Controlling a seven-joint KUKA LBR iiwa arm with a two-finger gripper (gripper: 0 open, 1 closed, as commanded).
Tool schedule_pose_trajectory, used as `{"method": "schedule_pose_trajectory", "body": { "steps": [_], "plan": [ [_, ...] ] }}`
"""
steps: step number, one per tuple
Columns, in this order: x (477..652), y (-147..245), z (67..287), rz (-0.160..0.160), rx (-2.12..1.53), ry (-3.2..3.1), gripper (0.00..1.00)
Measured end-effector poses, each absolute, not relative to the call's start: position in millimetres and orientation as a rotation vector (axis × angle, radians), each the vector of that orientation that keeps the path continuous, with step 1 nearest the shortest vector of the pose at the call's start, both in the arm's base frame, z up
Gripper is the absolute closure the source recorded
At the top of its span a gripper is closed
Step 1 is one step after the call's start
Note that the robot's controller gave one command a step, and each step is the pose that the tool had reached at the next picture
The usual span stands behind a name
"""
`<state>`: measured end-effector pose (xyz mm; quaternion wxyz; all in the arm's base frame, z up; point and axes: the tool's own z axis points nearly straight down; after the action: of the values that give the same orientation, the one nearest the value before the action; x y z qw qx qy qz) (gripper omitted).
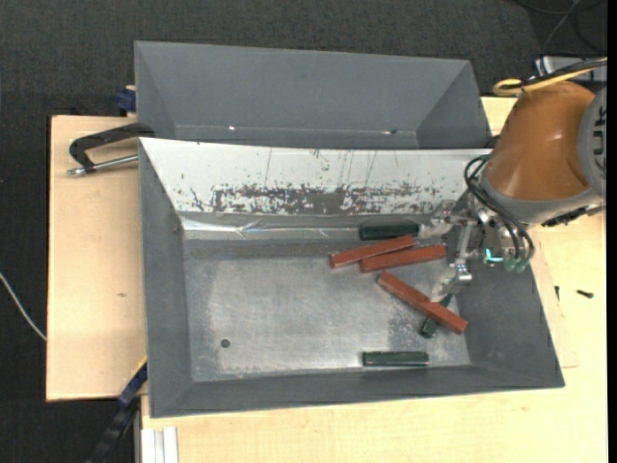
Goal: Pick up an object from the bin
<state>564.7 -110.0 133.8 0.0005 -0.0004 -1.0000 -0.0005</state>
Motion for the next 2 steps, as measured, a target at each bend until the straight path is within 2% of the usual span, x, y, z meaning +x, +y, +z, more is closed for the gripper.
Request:
{"method": "schedule_pose_trajectory", "body": {
  "steps": [1,2],
  "plan": [
    [564.9,-109.7,134.2,-0.002,0.0,-3.141,0.0],
    [551.0,-88.4,105.9,0.002,-0.23,-3.143,0.0]
  ]
}}
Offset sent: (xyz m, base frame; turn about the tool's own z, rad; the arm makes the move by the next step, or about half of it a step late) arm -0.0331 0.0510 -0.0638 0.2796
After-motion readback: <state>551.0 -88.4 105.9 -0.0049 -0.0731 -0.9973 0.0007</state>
